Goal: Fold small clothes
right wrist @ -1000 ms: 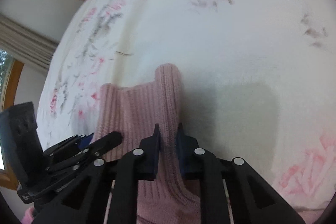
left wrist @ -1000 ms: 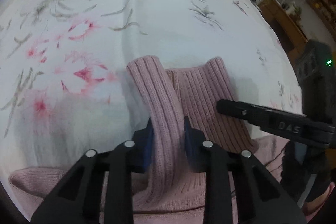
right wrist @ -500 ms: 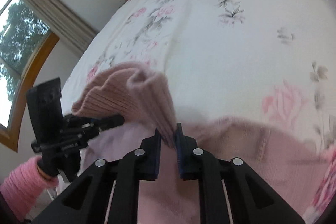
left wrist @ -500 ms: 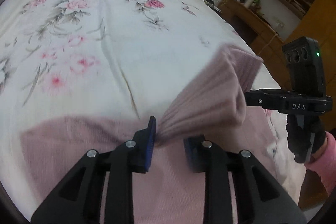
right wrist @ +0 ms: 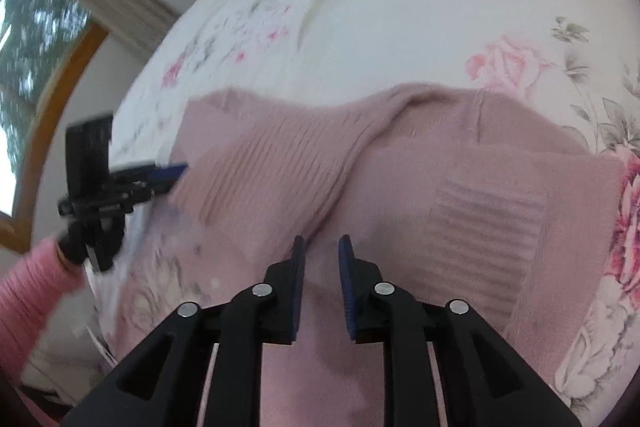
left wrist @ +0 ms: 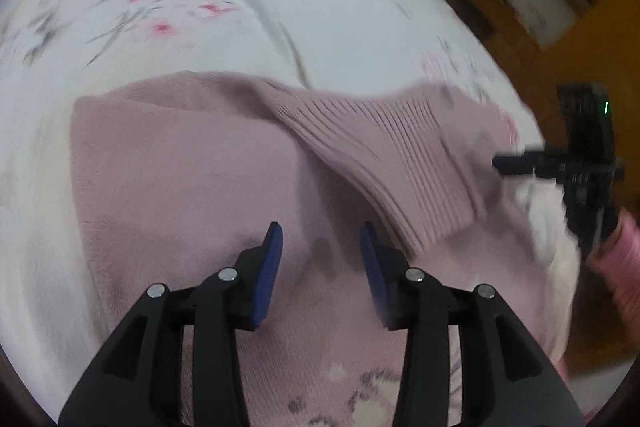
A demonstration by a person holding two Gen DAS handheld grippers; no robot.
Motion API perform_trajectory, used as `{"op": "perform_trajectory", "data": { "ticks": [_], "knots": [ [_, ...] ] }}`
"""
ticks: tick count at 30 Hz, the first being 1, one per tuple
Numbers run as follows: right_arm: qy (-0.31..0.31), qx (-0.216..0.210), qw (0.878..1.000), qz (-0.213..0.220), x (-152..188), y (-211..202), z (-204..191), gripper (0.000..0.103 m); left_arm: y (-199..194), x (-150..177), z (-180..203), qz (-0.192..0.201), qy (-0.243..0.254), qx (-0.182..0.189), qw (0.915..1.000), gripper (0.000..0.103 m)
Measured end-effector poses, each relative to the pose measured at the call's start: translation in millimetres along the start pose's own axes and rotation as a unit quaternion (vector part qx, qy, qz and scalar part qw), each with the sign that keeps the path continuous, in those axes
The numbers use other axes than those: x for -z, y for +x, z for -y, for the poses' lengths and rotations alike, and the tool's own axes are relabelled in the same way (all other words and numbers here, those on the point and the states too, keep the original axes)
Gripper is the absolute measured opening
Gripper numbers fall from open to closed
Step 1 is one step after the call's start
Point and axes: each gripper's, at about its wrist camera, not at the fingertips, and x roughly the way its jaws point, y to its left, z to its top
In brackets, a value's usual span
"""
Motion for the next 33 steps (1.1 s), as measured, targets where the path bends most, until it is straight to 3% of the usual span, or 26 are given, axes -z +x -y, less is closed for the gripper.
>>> {"op": "perform_trajectory", "data": {
  "ticks": [2, 3, 6, 9, 10, 14, 16, 21, 23, 24, 25, 28, 30, 33],
  "knots": [
    [0.038, -0.018, 0.999, 0.012, -16.0, 4.1, 9.4, 0.027, 0.3, -12.8, -7.4, 0.022, -0.034, 0.021, 0.9990, 0.041],
    [0.059, -0.024, 0.998, 0.015, -25.6, 9.5, 14.6, 0.031, 2.4, -19.2, -8.7, 0.030, -0.046, 0.028, 0.9981, 0.047],
    [0.103, -0.038, 0.994, 0.003, -44.2, 30.6, 26.2, 0.037, 26.7, -40.8, -15.3, 0.019, -0.098, 0.044, 0.9940, 0.050],
    [0.143, -0.044, 0.989, -0.014, -55.8, 55.1, 38.8, 0.038, 52.3, -51.3, -22.8, 0.008, -0.132, 0.040, 0.9904, 0.046],
    [0.151, -0.048, 0.987, -0.016, -59.8, 61.1, 41.8, 0.038, 56.6, -53.8, -23.6, 0.011, -0.138, 0.041, 0.9896, 0.036],
    [0.143, -0.008, 0.990, -0.010, -71.3, 70.0, 44.6, 0.013, 63.5, -51.6, -18.2, 0.023, -0.130, 0.025, 0.9909, 0.025],
    [0.147, 0.006, 0.989, -0.004, -72.4, 69.7, 49.1, 0.012, 64.4, -49.2, -16.8, 0.017, -0.110, -0.001, 0.9938, 0.020],
    [0.140, -0.003, 0.990, 0.007, -56.4, 50.5, 45.7, 0.016, 48.0, -40.9, -22.4, 0.017, -0.122, 0.013, 0.9923, 0.020],
    [0.141, -0.030, 0.990, 0.012, -44.9, 34.8, 38.5, 0.018, 32.8, -32.1, -16.1, 0.022, -0.113, 0.024, 0.9930, 0.026],
    [0.138, -0.037, 0.990, 0.010, -39.5, 29.5, 34.9, 0.021, 27.9, -29.7, -11.4, 0.024, -0.108, 0.023, 0.9936, 0.034],
    [0.131, -0.040, 0.991, 0.002, -30.4, 23.4, 29.0, 0.025, 23.6, -27.3, -4.8, 0.024, -0.104, 0.019, 0.9941, 0.044],
    [0.121, -0.033, 0.992, -0.023, -8.2, 21.6, 17.2, 0.034, 17.3, -9.5, 12.2, 0.009, -0.098, 0.012, 0.9950, 0.054],
    [0.128, -0.034, 0.990, -0.041, 1.1, 30.1, 14.1, 0.034, 20.2, 3.9, 18.5, -0.016, -0.103, 0.003, 0.9945, 0.057],
    [0.145, -0.047, 0.987, -0.055, 13.0, 40.2, 18.6, 0.033, 25.5, 17.5, 16.3, -0.032, -0.133, 0.032, 0.9901, 0.055]
  ]
}}
